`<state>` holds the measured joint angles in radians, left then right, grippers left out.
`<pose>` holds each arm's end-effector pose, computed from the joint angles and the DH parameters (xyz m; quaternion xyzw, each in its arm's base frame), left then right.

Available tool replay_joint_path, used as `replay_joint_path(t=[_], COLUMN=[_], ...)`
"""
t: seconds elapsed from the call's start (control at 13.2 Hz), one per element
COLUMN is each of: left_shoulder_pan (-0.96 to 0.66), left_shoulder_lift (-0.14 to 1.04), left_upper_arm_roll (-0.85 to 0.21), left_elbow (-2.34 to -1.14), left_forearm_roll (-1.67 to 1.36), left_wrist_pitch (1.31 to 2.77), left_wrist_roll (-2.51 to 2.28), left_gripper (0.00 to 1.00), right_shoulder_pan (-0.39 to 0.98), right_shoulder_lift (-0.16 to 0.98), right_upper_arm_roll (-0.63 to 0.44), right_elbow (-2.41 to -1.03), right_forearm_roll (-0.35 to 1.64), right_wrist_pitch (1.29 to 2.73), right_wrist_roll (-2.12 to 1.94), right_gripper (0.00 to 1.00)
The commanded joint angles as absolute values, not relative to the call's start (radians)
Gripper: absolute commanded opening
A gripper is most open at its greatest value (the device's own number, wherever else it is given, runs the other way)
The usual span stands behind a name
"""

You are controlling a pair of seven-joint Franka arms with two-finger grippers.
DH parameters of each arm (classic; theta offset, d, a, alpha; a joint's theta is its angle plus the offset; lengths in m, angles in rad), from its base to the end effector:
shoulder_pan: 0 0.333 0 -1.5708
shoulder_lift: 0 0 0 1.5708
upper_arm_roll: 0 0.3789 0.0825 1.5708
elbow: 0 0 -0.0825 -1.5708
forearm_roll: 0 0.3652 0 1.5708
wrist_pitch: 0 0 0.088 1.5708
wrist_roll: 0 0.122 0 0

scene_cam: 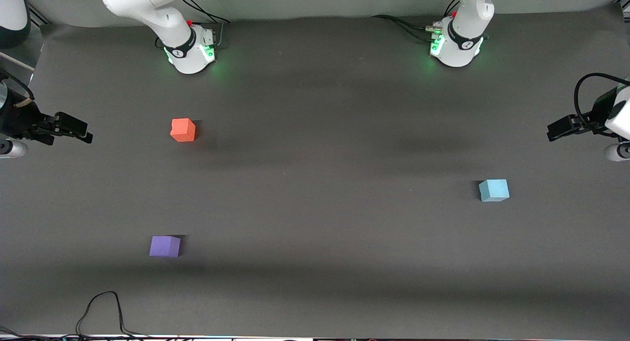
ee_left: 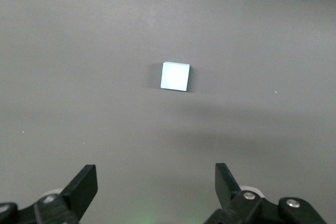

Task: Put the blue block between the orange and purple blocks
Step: 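Move the left gripper toward the light blue block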

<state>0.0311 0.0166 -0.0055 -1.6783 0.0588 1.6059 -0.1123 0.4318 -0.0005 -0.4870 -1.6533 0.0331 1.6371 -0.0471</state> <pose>0.5379 0.0208 0.6180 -0.9964 -0.0665 0.0432 0.0312 0.5385 -0.0260 0.6409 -0.9998 0.0053 0.0070 0.0170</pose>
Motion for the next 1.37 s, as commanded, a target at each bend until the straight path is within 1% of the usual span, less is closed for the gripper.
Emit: replay_joint_path(t=[0.0, 0.23, 0.68, 1.29], left_shoulder_pan=[0.015, 0.02, 0.011, 0.031], left_shoulder_lift=[0.031, 0.031, 0.035, -0.005], left_upper_arm_roll=[0.003, 0.003, 0.002, 0.014], left_elbow=[-1.649, -1.647, -1.647, -1.735], left_forearm_roll=[0.052, 0.051, 0.052, 0.043], left_wrist_pitch=[1.578, 1.577, 1.574, 1.566], left_wrist_roll=[-0.106, -0.113, -0.104, -0.003], left_gripper=[1.0, 1.0, 1.0, 1.0], right_shoulder_pan=[0.44, 0.434, 0.443, 0.443], right_shoulder_lift=[-0.008, -0.009, -0.011, -0.008], right_upper_arm_roll=[-0.488, -0.531, -0.522, -0.52], right_elbow=[-1.643, -1.643, -1.637, -1.635], right_forearm_roll=[0.02, 0.035, 0.026, 0.031], right_wrist_pitch=[1.632, 1.631, 1.609, 1.623], right_wrist_roll=[-0.066, -0.069, -0.066, -0.066], right_gripper=[1.0, 1.0, 1.0, 1.0])
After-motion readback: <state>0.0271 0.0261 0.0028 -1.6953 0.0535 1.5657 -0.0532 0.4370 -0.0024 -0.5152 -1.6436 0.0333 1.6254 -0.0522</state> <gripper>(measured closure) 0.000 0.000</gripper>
